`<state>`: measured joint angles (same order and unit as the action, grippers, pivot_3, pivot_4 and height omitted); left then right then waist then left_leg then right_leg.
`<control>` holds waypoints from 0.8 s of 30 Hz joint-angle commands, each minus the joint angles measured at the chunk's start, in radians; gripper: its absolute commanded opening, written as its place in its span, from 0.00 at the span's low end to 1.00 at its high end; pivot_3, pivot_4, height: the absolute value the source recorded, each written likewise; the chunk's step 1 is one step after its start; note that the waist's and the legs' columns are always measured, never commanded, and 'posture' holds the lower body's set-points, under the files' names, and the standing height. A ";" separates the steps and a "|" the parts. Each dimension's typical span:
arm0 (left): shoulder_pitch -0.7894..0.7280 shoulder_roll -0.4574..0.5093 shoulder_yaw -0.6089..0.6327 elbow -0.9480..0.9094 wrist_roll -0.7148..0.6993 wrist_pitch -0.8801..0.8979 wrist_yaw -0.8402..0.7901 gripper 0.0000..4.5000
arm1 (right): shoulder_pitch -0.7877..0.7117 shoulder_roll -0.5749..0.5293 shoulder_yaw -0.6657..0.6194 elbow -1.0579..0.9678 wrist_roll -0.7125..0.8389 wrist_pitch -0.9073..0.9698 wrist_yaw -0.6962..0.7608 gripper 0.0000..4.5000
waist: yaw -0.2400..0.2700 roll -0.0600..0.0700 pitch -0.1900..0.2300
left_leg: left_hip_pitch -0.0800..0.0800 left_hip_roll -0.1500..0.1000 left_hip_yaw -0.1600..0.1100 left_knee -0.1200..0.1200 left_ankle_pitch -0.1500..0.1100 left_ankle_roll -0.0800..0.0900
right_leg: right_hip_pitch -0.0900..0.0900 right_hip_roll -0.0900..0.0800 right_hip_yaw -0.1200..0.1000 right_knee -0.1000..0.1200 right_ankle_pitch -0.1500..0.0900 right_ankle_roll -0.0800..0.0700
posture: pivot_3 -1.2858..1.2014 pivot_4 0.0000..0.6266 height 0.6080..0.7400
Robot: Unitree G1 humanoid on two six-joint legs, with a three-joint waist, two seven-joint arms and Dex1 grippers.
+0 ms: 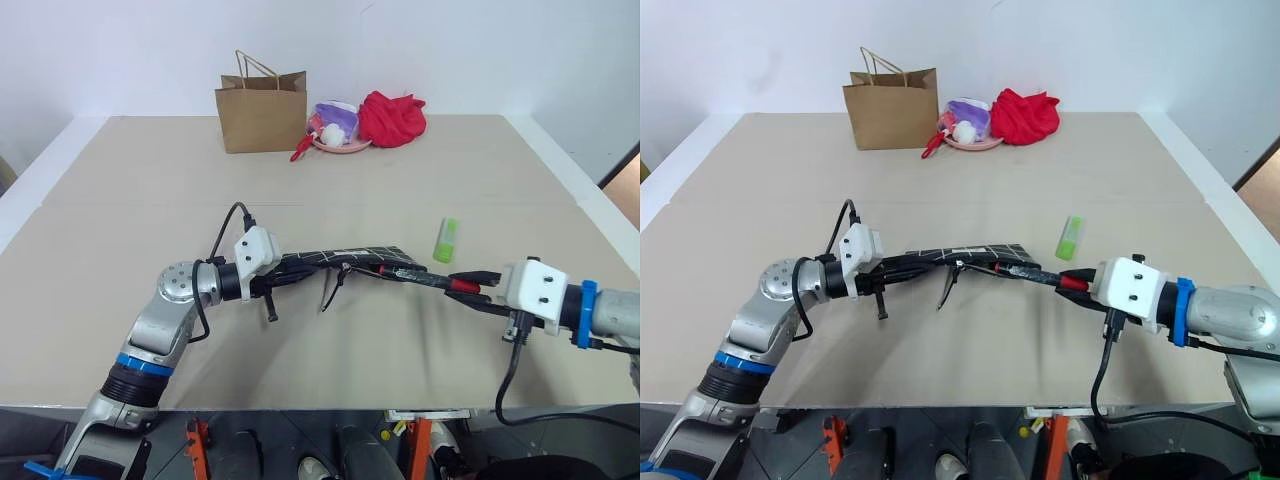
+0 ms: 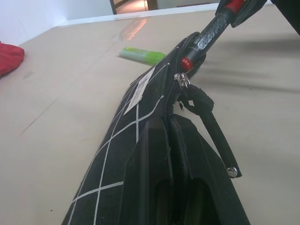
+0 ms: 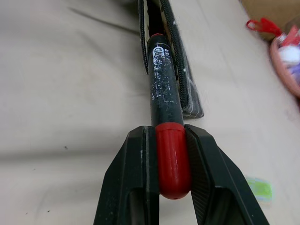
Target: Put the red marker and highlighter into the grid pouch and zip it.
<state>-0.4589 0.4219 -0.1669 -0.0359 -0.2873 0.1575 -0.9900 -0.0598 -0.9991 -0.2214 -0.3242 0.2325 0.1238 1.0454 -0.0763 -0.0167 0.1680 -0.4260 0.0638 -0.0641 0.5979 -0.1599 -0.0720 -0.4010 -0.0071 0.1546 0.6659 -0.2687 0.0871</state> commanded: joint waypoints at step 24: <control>0.002 -0.023 -0.009 -0.054 -0.010 -0.004 0.012 0.00 | -0.336 0.051 0.203 -0.163 0.014 0.403 -0.119 0.91 | 0.003 0.000 0.000 | -0.001 0.000 0.000 0.001 0.000 0.000 | 0.000 0.000 0.000 0.000 0.000 0.000 | 0.52 0.24 1.00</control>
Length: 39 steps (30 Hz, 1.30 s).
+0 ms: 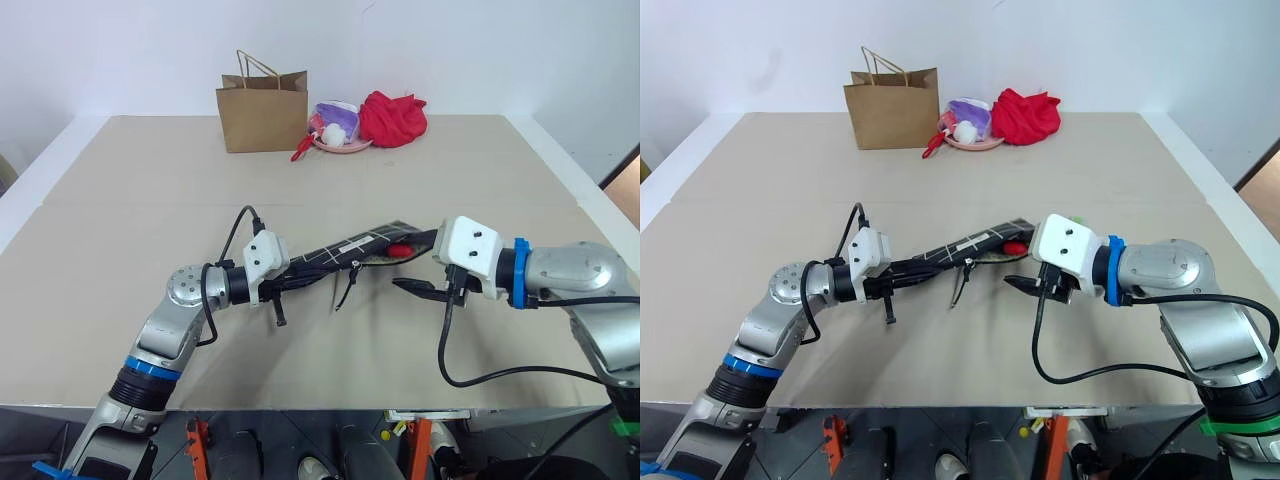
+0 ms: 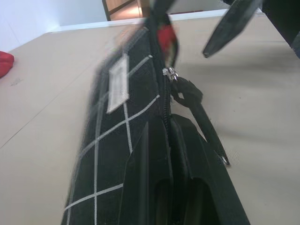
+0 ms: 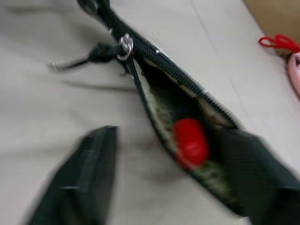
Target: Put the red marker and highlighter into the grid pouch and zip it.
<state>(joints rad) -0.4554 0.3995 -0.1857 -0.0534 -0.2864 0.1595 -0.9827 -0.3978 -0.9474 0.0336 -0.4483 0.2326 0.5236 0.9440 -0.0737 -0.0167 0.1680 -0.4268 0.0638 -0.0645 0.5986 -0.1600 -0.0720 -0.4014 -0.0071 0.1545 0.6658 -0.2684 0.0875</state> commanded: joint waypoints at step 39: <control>0.012 0.025 0.021 -0.049 -0.020 0.011 0.005 0.00 | -0.031 0.579 -0.221 0.410 -0.097 0.093 -0.913 0.91 | -0.004 0.000 0.000 | -0.001 0.000 -0.001 -0.002 0.001 0.002 | -0.001 0.000 0.000 0.000 0.002 0.000 | 0.52 0.24 1.00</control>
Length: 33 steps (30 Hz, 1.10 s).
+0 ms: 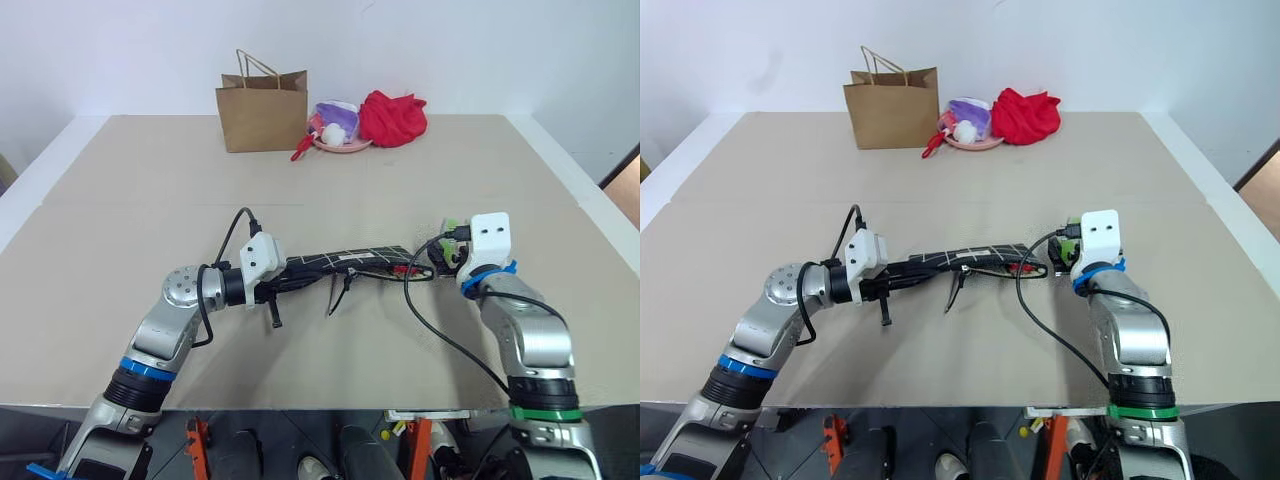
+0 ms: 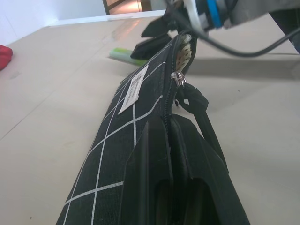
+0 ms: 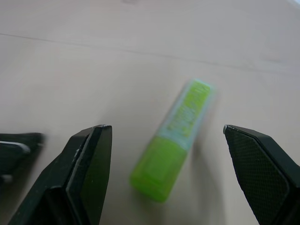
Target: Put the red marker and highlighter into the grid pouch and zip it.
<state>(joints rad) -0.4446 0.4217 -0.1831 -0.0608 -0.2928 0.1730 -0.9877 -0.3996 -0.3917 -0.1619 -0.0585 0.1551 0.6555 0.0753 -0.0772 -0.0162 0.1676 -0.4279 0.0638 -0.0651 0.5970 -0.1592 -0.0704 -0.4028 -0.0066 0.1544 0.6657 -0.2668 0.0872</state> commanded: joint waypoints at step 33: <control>-0.010 0.005 0.024 -0.033 -0.021 0.012 0.017 0.00 | 0.152 -0.096 -0.063 -0.186 -0.003 -0.074 0.137 0.24 | 0.004 0.001 0.000 | -0.001 -0.001 -0.001 -0.001 0.000 0.000 | 0.000 -0.001 0.000 0.000 -0.001 0.000 | 0.52 0.24 1.00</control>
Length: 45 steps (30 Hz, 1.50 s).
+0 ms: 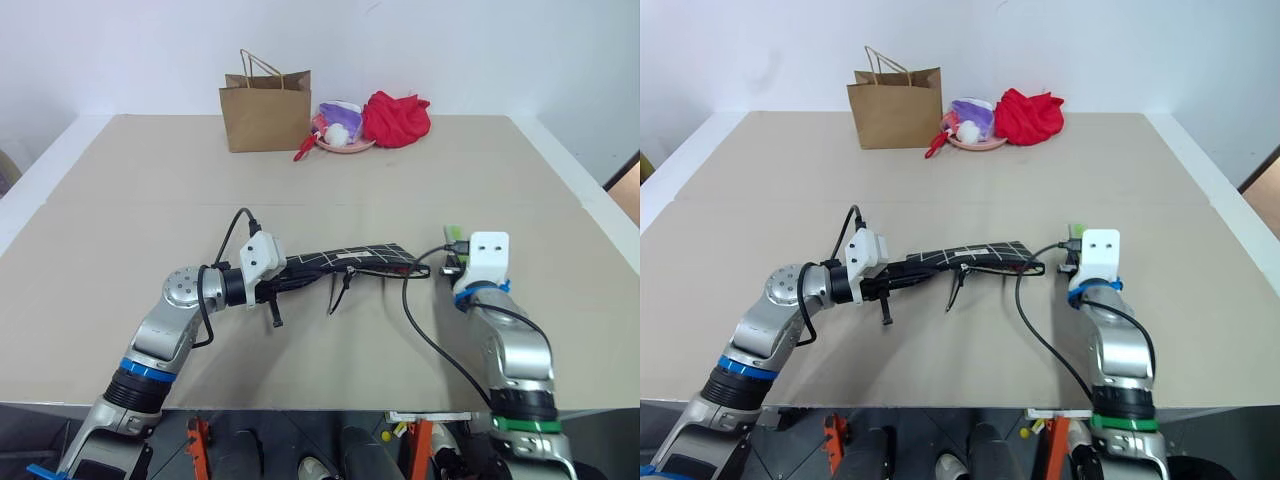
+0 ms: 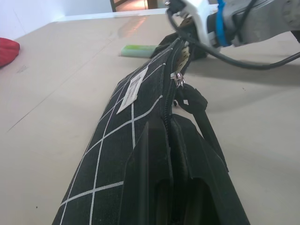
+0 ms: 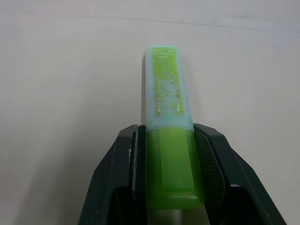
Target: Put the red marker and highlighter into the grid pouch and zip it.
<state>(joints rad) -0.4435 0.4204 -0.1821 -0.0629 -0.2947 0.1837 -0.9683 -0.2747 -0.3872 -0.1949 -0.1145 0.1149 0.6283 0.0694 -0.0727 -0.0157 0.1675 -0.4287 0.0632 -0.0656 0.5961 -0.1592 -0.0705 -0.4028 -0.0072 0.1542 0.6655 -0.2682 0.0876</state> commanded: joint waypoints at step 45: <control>-0.026 0.023 0.012 -0.062 -0.061 0.059 -0.069 0.00 | 0.312 -0.587 -0.127 -0.285 0.257 -0.422 1.031 0.24 | -0.002 -0.001 0.001 | 0.001 0.000 0.000 0.003 0.000 0.000 | 0.002 0.000 0.000 0.000 -0.001 -0.002 | 0.52 0.24 1.00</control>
<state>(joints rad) -0.4635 0.4458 -0.1804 -0.0787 -0.3351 0.2450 -1.0354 0.0538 -0.9583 -0.3153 -0.3888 0.3773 0.2121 1.1053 -0.0752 -0.0168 0.1688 -0.4275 0.0631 -0.0656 0.5992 -0.1594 -0.0705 -0.4010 -0.0070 0.1544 0.6653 -0.2694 0.0851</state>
